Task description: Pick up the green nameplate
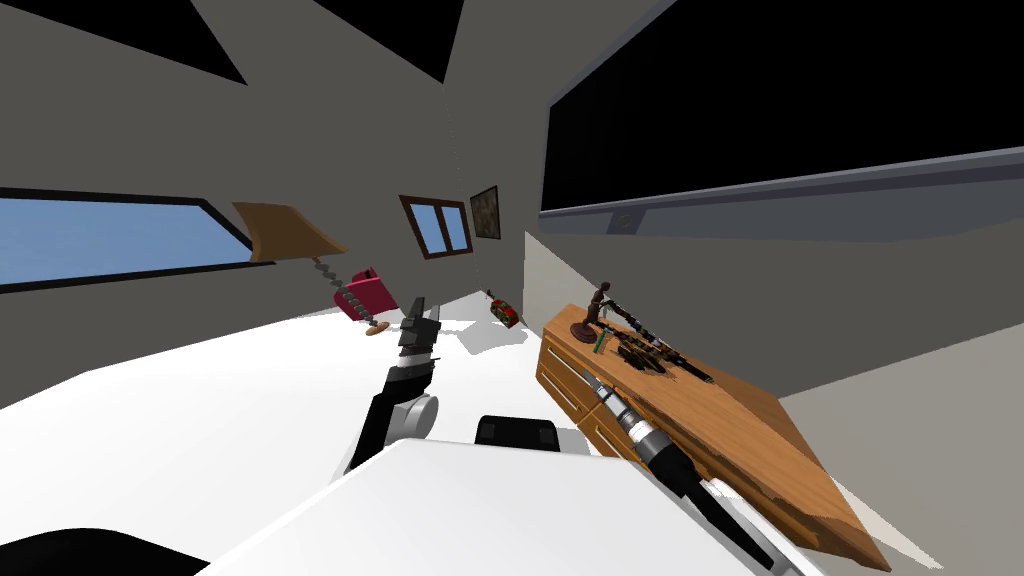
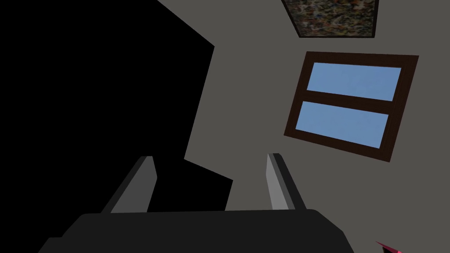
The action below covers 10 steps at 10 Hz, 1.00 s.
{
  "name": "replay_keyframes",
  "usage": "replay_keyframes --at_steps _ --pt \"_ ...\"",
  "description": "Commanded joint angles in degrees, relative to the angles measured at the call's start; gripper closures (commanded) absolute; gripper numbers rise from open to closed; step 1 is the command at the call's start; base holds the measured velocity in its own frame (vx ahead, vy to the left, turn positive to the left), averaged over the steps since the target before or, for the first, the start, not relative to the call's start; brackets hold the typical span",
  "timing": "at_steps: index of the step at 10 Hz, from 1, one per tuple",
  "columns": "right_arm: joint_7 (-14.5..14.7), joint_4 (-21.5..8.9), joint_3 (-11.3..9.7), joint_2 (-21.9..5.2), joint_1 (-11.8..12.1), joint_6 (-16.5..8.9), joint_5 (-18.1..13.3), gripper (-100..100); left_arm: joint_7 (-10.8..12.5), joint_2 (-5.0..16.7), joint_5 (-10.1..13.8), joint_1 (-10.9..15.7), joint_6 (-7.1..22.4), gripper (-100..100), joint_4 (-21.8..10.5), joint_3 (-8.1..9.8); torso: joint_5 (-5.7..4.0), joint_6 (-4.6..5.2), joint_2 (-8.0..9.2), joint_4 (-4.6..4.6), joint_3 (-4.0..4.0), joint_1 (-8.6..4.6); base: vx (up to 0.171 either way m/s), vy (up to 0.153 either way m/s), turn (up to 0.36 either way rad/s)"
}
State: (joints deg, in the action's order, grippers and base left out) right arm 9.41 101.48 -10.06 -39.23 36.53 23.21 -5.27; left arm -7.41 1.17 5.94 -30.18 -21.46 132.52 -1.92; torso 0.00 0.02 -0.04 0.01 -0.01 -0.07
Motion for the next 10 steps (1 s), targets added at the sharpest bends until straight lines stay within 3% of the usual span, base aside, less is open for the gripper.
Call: replay_keyframes --at_steps 1,2,4,10 --pt "1.41 -0.68 -0.14 -2.86 1.16 -1.10 -1.65 -100 0.00 0.00 0.00 0.00 0.00 0 0.00 0.00 0.00 0.00 0.00 0.00 0.00 0.00 0.015 0.018 0.053" --pt "1.41 -0.68 -0.14 -3.28 1.16 -1.10 -1.65 -100 0.00 0.00 0.00 0.00 0.00 0 0.00 0.00 0.01 -0.01 -0.01 0.00 0.00 0.03 0.014 0.016 0.047" --pt "3.71 -3.11 -0.72 -7.18 2.31 -2.37 -4.65 -100 0.00 0.00 0.00 0.00 0.00 0 0.00 0.00 0.00 -0.01 -0.02 0.00 -0.01 0.03 0.023 0.027 0.080" --pt "7.28 -6.71 -1.92 -15.88 4.10 -4.08 -9.56 -100 0.00 0.00 0.00 0.00 0.00 0 0.00 0.00 0.02 -0.03 -0.06 -0.01 -0.03 0.10 0.019 0.023 0.074"
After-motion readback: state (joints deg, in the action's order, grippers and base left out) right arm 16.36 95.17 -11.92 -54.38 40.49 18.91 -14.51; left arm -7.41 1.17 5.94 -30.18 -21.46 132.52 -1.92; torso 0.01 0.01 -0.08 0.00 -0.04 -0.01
